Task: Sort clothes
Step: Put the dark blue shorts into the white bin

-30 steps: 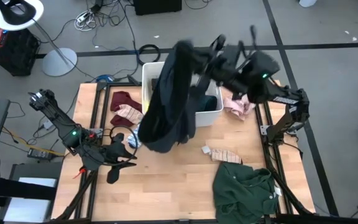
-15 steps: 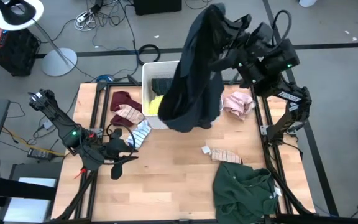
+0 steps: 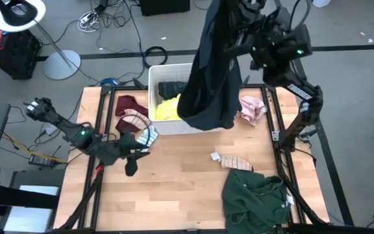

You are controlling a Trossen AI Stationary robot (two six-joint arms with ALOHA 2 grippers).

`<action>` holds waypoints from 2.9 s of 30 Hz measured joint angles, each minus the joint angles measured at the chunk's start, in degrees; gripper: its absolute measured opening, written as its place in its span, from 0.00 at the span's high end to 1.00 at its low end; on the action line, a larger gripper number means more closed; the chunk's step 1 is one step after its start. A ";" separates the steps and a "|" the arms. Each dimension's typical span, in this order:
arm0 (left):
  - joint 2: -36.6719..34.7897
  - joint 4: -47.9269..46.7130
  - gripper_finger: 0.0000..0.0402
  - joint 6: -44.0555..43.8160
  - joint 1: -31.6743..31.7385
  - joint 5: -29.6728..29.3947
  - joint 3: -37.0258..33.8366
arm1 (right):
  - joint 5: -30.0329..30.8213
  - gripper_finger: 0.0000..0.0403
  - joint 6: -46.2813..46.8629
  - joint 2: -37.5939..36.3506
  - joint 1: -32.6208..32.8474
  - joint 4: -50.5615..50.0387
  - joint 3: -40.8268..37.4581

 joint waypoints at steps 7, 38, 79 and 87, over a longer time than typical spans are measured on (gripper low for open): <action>0.00 0.36 0.70 1.96 6.85 1.64 0.00 | -6.95 0.99 10.53 5.83 -8.38 19.06 0.98; 0.00 0.46 0.70 0.93 11.32 -0.04 0.02 | -16.64 0.99 34.32 15.92 -24.31 23.21 8.06; 0.00 -4.24 0.70 -0.49 11.25 3.89 0.02 | -7.40 0.99 16.49 10.26 -4.34 -88.79 2.43; -0.18 -4.35 0.70 -0.38 11.25 2.61 0.02 | -12.71 0.99 19.70 10.24 -4.37 -68.46 -14.06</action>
